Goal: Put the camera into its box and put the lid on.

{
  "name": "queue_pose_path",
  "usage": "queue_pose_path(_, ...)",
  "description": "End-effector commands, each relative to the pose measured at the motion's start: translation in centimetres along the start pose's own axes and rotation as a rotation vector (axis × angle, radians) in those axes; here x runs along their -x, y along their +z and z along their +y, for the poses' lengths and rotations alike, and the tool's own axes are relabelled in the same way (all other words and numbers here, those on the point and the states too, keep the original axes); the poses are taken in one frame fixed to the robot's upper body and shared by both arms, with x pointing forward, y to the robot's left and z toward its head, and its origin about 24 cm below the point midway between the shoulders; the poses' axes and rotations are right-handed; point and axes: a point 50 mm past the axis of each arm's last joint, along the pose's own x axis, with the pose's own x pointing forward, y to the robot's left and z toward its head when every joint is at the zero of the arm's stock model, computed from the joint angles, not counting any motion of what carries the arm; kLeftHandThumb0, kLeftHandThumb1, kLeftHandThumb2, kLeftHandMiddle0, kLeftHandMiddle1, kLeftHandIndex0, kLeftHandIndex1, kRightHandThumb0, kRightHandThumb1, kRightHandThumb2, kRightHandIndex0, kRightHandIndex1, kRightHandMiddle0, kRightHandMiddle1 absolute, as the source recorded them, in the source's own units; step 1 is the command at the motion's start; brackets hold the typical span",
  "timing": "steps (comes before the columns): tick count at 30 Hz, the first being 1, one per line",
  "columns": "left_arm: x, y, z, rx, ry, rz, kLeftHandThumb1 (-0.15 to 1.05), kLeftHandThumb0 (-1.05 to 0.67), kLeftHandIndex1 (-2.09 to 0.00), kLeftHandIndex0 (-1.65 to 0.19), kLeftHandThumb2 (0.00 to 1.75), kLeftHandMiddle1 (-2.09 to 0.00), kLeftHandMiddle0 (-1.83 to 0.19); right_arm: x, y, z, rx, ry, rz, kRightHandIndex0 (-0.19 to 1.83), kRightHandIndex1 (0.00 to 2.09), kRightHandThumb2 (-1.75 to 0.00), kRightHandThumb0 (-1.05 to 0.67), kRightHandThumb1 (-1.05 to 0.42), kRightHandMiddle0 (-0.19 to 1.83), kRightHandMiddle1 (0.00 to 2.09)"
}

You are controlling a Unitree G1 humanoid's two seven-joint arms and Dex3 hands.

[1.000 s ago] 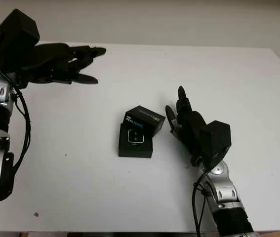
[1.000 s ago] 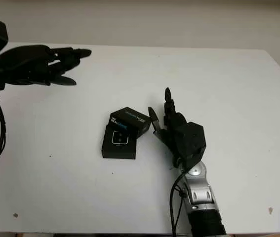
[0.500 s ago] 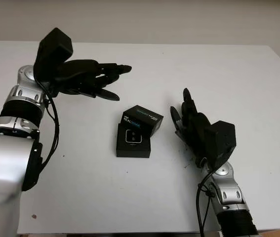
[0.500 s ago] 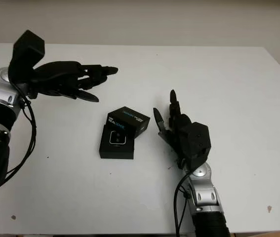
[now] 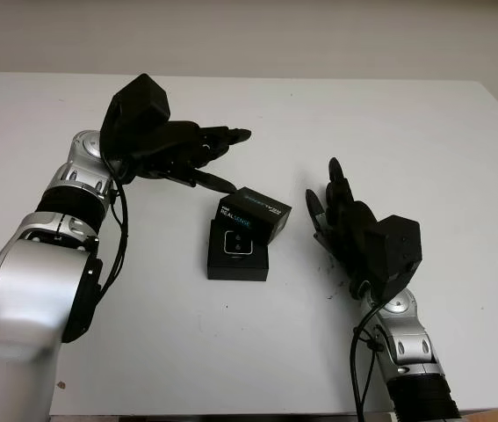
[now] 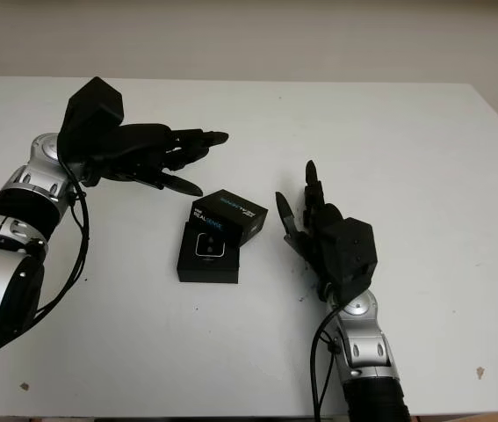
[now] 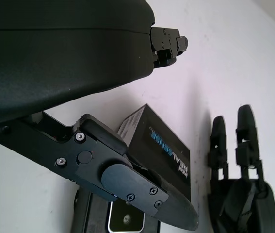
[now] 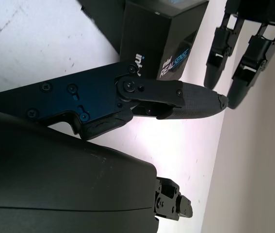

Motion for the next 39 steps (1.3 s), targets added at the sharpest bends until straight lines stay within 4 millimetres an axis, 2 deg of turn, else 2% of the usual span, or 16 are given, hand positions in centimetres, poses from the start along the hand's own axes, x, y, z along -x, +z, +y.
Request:
queue_pose_path(1, -0.3, -0.1, -0.3, -0.002, -0.03, 0.016, 0.78, -0.81, -0.04, 0.1, 0.05, -0.04, 0.12, 0.2, 0.0, -0.4, 0.01, -0.017, -0.013, -0.16, 0.04, -0.47, -0.75, -1.05, -0.15, 0.06)
queue_pose_path(9, -0.3, -0.5, -0.8, -0.023, -0.12, 0.078, 0.79, -0.77, -0.04, 0.13, 0.05, -0.01, 0.19, 0.2, 0.0, -0.5, -0.004, -0.027, -0.003, -0.17, 0.04, -0.47, -0.74, -1.05, -0.15, 0.06)
queue_pose_path(14, -0.3, -0.7, -1.1, -0.04, -0.171, 0.108, 0.77, -0.84, -0.05, 0.11, 0.05, -0.01, 0.19, 0.2, -0.1, -0.7, 0.002, -0.037, 0.011, -0.17, 0.05, -0.47, -0.74, -1.05, -0.13, 0.06)
queue_pose_path(18, -0.5, -0.6, -1.4, -0.023, -0.197, 0.098, 0.75, -0.81, -0.05, 0.1, 0.04, -0.03, 0.19, 0.2, -0.1, -0.8, -0.002, -0.041, 0.015, -0.17, 0.05, -0.47, -0.73, -1.05, -0.13, 0.06)
queue_pose_path(20, -0.7, -0.5, -1.6, -0.019, -0.201, 0.08, 0.75, -0.75, -0.05, 0.12, 0.05, -0.02, 0.19, 0.2, -0.1, -0.9, 0.005, -0.042, 0.019, -0.17, 0.05, -0.47, -0.72, -1.05, -0.12, 0.06)
queue_pose_path(29, -1.4, -0.2, -2.1, -0.017, -0.195, 0.035, 0.75, -0.68, -0.05, 0.12, 0.05, -0.04, 0.19, 0.4, -0.2, -1.1, 0.0, -0.034, 0.045, -0.18, 0.05, -0.47, -0.74, -1.05, -0.13, 0.05)
queue_pose_path(39, -2.1, -0.3, -2.8, 0.001, -0.181, 0.005, 0.75, -0.7, -0.06, 0.09, 0.06, -0.01, 0.19, 0.8, -0.1, -1.5, -0.011, -0.036, 0.043, -0.18, 0.05, -0.47, -0.7, -1.05, -0.12, 0.06)
